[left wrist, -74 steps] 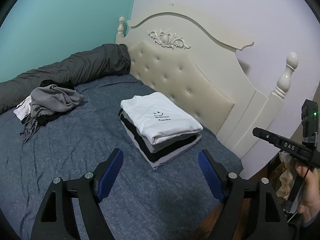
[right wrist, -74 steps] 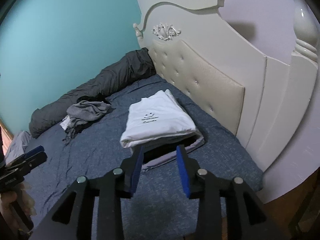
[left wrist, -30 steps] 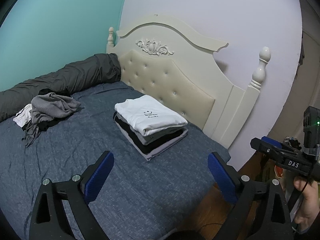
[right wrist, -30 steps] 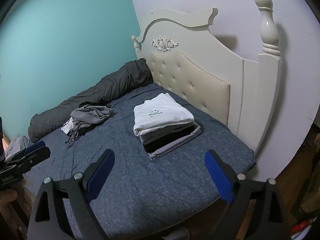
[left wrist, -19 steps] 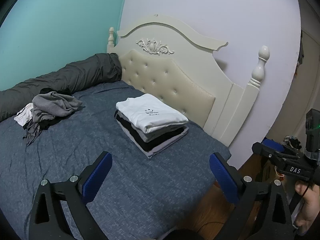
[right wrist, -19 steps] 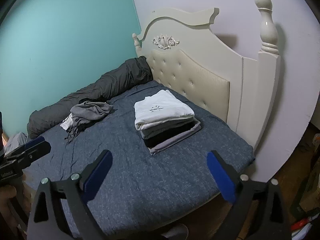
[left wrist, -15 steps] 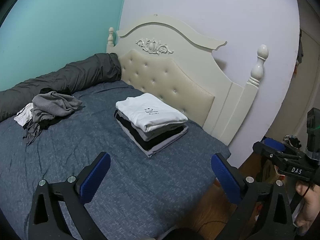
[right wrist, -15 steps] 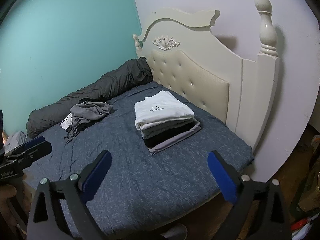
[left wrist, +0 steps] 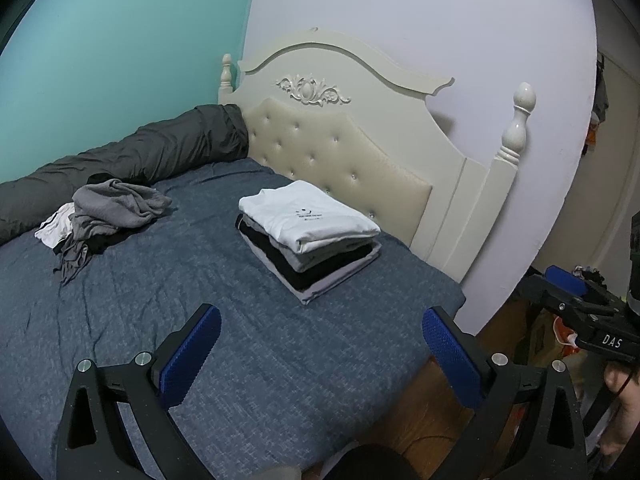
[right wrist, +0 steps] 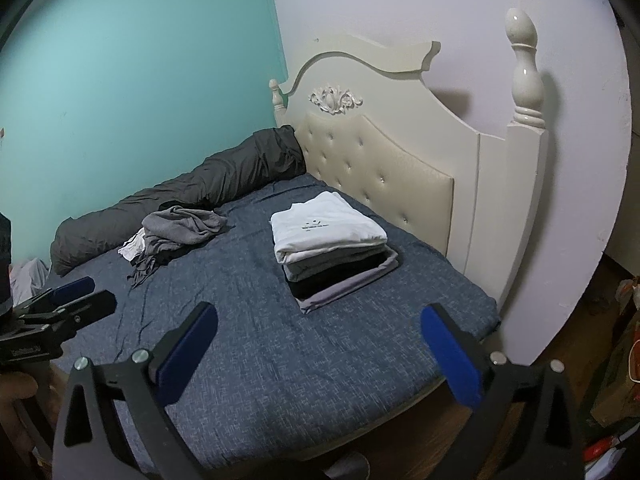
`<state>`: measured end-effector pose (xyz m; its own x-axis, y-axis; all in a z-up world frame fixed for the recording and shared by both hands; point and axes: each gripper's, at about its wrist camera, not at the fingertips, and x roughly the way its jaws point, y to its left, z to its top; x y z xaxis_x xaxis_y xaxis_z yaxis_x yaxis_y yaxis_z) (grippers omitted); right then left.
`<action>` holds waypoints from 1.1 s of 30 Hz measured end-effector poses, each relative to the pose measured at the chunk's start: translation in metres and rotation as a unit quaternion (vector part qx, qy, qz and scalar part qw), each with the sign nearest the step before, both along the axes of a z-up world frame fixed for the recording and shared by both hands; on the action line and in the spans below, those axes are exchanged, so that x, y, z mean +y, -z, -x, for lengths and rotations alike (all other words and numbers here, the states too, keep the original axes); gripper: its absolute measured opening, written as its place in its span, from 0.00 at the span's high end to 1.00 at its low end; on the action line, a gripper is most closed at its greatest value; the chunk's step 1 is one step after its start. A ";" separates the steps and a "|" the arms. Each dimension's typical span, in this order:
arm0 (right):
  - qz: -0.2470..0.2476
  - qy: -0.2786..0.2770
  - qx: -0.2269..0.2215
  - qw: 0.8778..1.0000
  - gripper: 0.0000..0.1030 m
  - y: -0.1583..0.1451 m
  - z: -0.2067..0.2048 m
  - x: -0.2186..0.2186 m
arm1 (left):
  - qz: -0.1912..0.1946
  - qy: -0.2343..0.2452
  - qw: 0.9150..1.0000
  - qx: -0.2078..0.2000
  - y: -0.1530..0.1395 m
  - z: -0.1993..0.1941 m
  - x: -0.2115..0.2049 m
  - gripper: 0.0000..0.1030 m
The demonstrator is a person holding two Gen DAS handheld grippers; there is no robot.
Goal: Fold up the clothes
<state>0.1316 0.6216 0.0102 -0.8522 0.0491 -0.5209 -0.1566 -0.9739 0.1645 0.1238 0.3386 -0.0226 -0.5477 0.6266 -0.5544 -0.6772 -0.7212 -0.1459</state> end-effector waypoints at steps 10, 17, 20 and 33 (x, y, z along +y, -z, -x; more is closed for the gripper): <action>-0.002 -0.007 0.009 1.000 0.01 0.001 -0.011 -0.012 | -0.005 0.002 1.000 0.006 -0.001 -0.010 -0.008 0.00; 0.000 -0.007 0.014 1.000 0.00 0.005 -0.017 -0.018 | -0.003 -0.002 1.000 0.013 0.003 -0.017 -0.011 0.00; -0.002 -0.006 0.015 1.000 0.00 0.007 -0.019 -0.020 | -0.001 -0.002 1.000 0.015 0.005 -0.019 -0.013 0.00; -0.004 0.004 0.022 1.000 0.00 0.013 -0.028 -0.018 | 0.008 -0.013 1.000 0.020 0.012 -0.025 -0.023 0.00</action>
<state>0.1601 0.6033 -0.0027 -0.8736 0.0601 -0.4829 -0.1578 -0.9737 0.1644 0.1491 0.3161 -0.0350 -0.5852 0.6025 -0.5427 -0.6631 -0.7408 -0.1073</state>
